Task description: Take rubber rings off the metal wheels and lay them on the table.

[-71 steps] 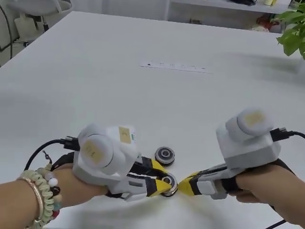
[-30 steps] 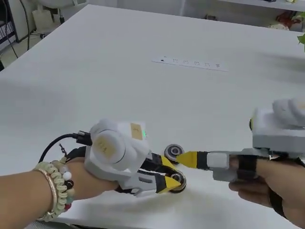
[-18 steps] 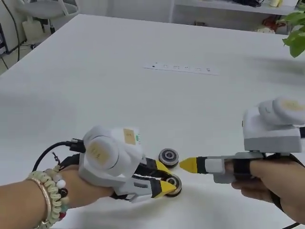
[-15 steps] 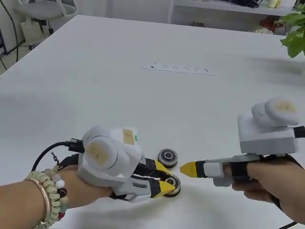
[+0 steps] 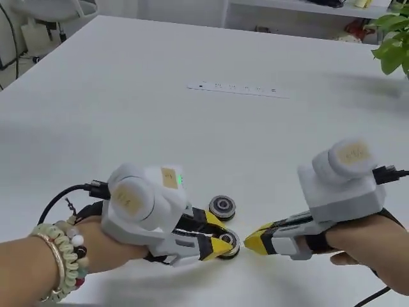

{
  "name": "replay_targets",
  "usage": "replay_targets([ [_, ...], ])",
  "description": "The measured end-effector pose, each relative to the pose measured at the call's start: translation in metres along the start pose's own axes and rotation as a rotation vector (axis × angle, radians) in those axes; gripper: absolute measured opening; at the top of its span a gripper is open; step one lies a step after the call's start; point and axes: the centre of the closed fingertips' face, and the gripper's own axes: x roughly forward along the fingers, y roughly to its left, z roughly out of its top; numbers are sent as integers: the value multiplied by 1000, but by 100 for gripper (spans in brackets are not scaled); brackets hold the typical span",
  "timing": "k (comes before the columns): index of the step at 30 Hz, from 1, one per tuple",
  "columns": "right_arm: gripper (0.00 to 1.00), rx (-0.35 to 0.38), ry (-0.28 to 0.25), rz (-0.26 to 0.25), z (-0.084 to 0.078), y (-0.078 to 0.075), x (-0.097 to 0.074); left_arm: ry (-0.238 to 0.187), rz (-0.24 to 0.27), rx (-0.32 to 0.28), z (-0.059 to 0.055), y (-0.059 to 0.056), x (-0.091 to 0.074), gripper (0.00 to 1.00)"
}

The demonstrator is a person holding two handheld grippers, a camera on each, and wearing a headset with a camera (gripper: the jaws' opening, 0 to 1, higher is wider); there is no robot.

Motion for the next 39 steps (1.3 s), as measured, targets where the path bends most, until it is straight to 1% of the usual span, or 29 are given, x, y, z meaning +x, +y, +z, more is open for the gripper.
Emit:
replay_targets([
  [1,0,-11,-1,6,0,2,1,0,0,0,0,0,0,15],
  [3,4,-50,-15,9,3,5,3,1,-1,2,0,0,0,15],
  [5,8,-99,-2,14,1,7,4,1,-2,1,0,0,0,15],
  [6,10,-105,3,17,0,8,6,0,-2,1,0,0,0,15],
  [7,14,-130,13,20,-1,10,7,0,-2,2,0,0,0,15],
  [8,18,-150,10,15,-1,9,9,0,-2,2,0,0,0,15],
  [9,19,-176,-7,7,3,8,9,0,-2,2,0,0,0,15],
  [10,20,-170,-10,10,3,11,10,1,-2,2,0,0,0,15],
  [11,21,-170,-11,6,3,11,10,1,-2,3,0,0,0,15],
  [12,22,-188,-25,-1,5,10,13,1,-2,3,0,0,0,15],
  [14,21,-208,-22,4,4,12,14,1,-3,3,0,1,0,15],
  [18,18,-198,-19,7,5,11,13,0,-4,3,0,1,0,15],
  [21,15,-207,-12,6,4,11,13,0,-3,1,0,1,0,15],
  [22,10,-208,-7,6,3,10,12,0,-1,0,0,1,0,15],
  [23,2,-216,14,-23,-1,5,12,1,-2,-1,0,1,0,15],
  [24,1,-226,-6,-14,2,6,12,0,-1,-2,0,2,0,15],
  [25,1,-197,1,-11,1,6,13,1,0,-2,0,2,0,15],
  [27,1,-220,1,-15,1,7,13,2,2,-2,0,1,0,15],
  [29,1,-223,3,-18,1,7,12,2,3,-3,0,2,0,15],
  [31,0,-209,3,-24,2,5,13,1,4,-4,0,2,0,15],
  [32,0,-155,13,-36,1,4,11,1,5,-3,0,2,0,15],
  [33,0,-124,16,-31,1,4,11,1,7,-4,0,2,0,15],
  [34,0,-86,5,-33,3,2,9,3,10,-4,0,2,0,15],
  [37,0,-25,-32,-43,8,-5,4,3,13,-6,0,3,0,15],
  [38,0,-4,-46,-30,10,-3,2,2,14,-7,0,3,0,14],
  [39,0,35,-63,-32,13,-5,0,2,14,-7,0,3,0,14],
])
